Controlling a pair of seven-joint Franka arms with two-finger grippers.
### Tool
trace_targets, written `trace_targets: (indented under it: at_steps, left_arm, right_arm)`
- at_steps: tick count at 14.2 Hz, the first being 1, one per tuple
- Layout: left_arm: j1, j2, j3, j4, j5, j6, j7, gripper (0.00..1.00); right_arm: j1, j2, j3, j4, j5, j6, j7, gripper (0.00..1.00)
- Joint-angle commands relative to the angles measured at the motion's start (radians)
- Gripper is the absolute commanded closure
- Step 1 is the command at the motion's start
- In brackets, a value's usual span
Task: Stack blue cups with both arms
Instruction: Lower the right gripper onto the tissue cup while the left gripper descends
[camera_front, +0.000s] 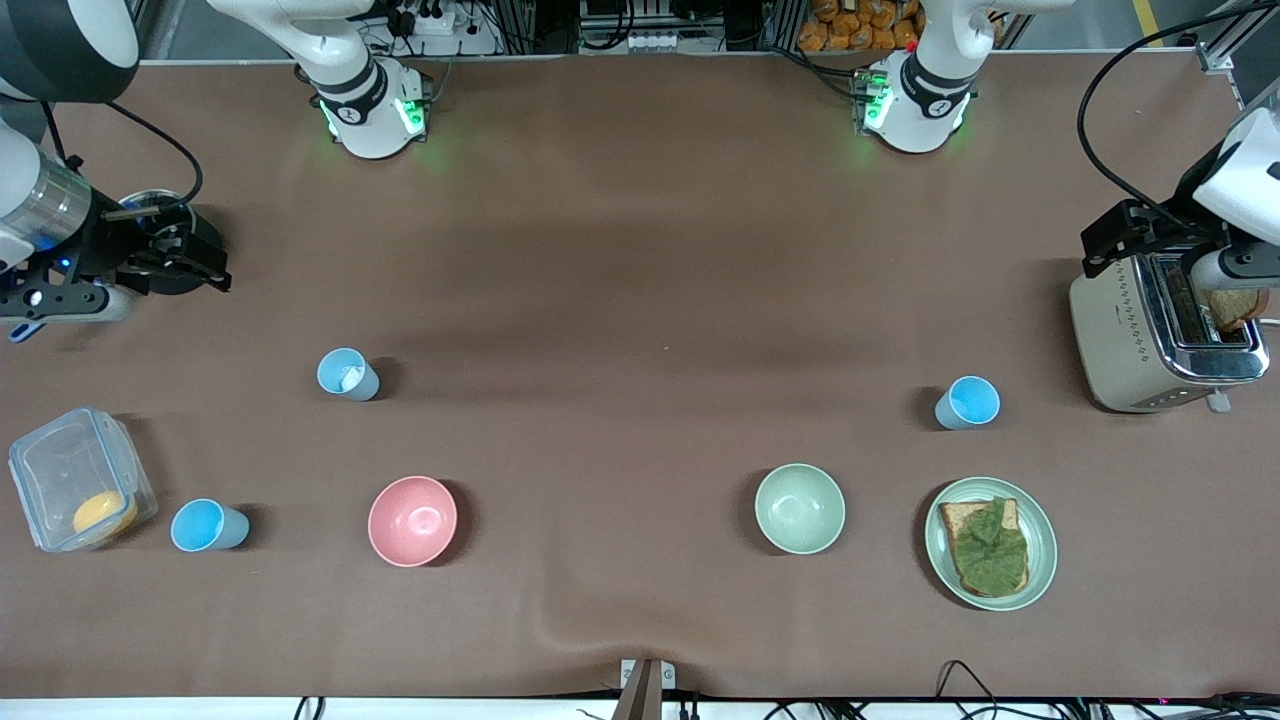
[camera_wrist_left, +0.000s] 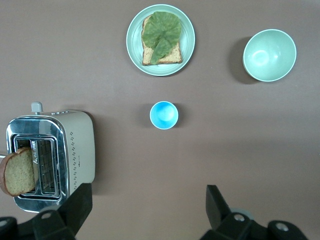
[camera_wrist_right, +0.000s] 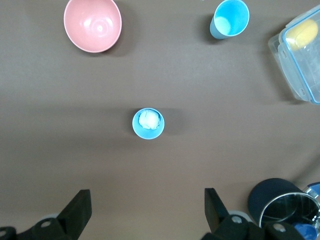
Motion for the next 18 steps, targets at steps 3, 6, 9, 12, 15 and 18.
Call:
trace_targets:
  at_steps: [3,6,9,12,15,18]
  left_arm:
    - [0.009,0.021,0.0,-0.003,0.043,-0.007,-0.019,0.0]
    - [0.004,0.053,0.0,-0.003,0.044,-0.007,-0.089,0.0]
    - [-0.008,0.086,-0.005,0.0,0.043,-0.009,-0.223,0.0]
    - [-0.017,0.164,-0.022,0.008,0.034,0.008,-0.246,0.0]
    - [-0.035,0.25,-0.043,0.02,0.034,0.037,-0.246,0.0]
    - [-0.023,0.297,-0.051,0.024,-0.044,0.104,-0.205,0.0]
  right_arm:
    - [0.068,0.027,-0.003,0.009,-0.007,-0.104,0.057,0.0]
    - [0.103,0.075,-0.003,0.006,-0.009,-0.101,0.176,0.0]
    - [0.15,0.127,-0.003,-0.02,-0.009,-0.031,0.25,0.0]
    - [0.174,0.132,-0.004,-0.166,-0.012,0.181,0.315,0.0]
    - [0.175,0.151,-0.004,-0.318,-0.044,0.406,0.316,0.0]
    - [0.168,0.242,-0.006,-0.347,-0.071,0.531,0.319,0.0]
